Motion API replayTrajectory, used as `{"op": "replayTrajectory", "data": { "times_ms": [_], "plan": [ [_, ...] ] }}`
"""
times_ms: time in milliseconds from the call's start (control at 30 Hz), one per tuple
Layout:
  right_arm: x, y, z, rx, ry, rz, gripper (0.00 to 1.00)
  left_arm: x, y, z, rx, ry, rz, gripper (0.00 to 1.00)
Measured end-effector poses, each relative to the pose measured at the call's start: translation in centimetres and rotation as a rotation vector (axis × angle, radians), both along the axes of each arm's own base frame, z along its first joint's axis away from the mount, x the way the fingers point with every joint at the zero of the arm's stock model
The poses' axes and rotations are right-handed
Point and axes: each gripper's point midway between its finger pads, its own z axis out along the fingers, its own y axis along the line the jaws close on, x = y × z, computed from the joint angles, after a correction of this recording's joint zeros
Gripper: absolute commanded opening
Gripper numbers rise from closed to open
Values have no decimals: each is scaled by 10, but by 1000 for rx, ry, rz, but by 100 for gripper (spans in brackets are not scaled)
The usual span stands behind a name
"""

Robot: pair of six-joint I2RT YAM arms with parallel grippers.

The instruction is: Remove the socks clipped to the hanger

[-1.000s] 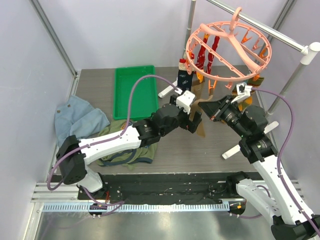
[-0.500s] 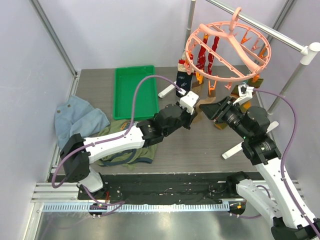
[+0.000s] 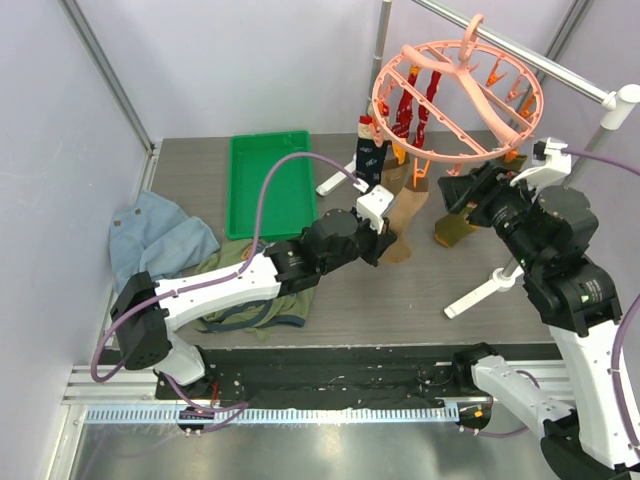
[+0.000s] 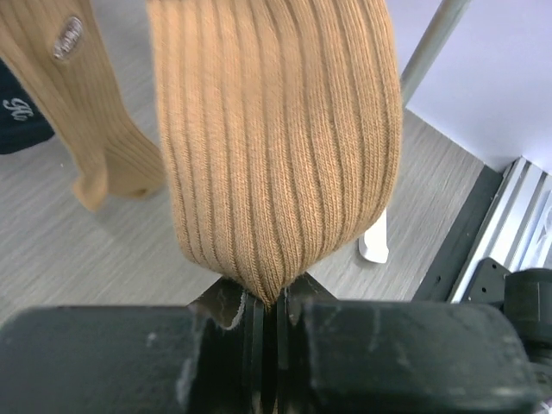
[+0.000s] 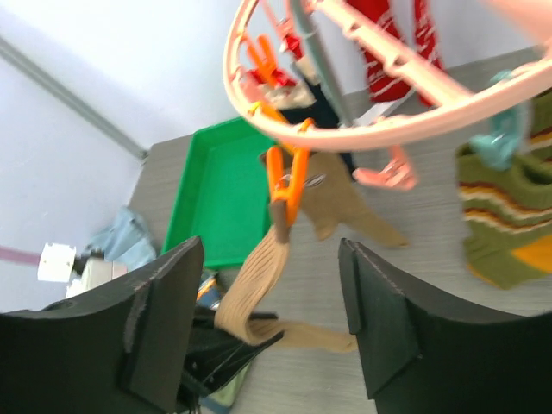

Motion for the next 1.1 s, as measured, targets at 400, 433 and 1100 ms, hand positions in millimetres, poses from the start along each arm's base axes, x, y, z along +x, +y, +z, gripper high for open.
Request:
{"op": "replayTrajectory", "data": {
  "times_ms": [400,433,1100],
  "plan": [
    [44,-7,-18,-108,164,-105,74,-23,-8,-5,40,-31,15,0],
    [46,-6,-22,-112,178,-106,73,-24,-8,-5,43,-37,21,0],
    [64,48,-43,-234,224,-128,62,-29,-10,-6,84,-94,47,0]
  ]
}}
